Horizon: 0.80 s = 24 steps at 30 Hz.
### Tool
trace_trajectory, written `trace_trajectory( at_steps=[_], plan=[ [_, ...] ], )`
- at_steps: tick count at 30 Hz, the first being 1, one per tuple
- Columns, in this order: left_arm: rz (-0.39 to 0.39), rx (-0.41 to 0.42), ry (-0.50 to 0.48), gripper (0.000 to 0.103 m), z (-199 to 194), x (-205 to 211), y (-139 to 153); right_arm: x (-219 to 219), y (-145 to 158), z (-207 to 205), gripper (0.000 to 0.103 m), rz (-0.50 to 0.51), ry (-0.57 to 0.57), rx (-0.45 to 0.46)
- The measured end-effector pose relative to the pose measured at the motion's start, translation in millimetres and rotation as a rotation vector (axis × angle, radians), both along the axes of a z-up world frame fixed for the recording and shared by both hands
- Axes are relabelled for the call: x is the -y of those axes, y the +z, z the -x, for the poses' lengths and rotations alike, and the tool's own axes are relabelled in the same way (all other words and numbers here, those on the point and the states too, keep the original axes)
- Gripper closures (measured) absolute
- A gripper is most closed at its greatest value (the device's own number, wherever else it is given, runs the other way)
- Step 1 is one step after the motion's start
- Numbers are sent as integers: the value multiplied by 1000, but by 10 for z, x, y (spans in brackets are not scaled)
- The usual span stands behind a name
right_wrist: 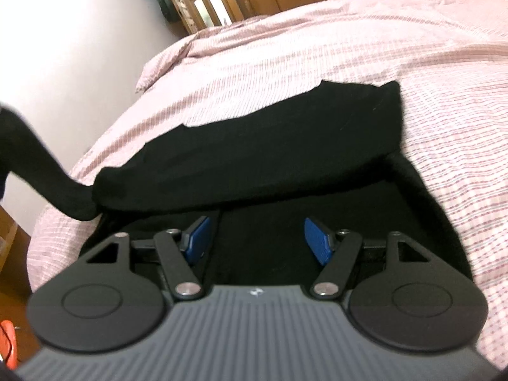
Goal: Fold small clothes
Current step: 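Grasp the other sleeve with the left gripper and lift it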
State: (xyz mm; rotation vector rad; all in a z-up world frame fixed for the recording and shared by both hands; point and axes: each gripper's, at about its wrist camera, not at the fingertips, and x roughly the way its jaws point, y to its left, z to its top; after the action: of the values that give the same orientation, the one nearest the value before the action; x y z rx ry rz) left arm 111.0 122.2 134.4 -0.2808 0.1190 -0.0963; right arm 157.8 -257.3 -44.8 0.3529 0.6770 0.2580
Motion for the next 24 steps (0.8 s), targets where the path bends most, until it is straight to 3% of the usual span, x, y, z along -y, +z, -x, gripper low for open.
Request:
trace_trajectory(
  at_steps=[6, 13, 18, 21, 22, 24],
  plan=[
    [-33, -83, -194, 86, -417, 954, -198, 196, 5, 72, 35, -23, -41, 17],
    [-77, -276, -306, 86, -996, 1795, -967, 469, -106, 80, 35, -47, -97, -2],
    [-127, -422, -322, 85, -1482, 2025, -1636, 602, -207, 55, 35, -62, -121, -26],
    [-131, -463, -328, 84, -1619, 2083, -1928, 648, -263, 29, 35, -63, -128, -39],
    [-129, -474, -332, 83, -1695, 2094, -1989, 653, -280, 22, 35, -60, -130, -42],
    [-123, -508, -349, 67, -1729, 2080, -1995, 659, -311, 3, 35, -57, -131, -46]
  ],
)
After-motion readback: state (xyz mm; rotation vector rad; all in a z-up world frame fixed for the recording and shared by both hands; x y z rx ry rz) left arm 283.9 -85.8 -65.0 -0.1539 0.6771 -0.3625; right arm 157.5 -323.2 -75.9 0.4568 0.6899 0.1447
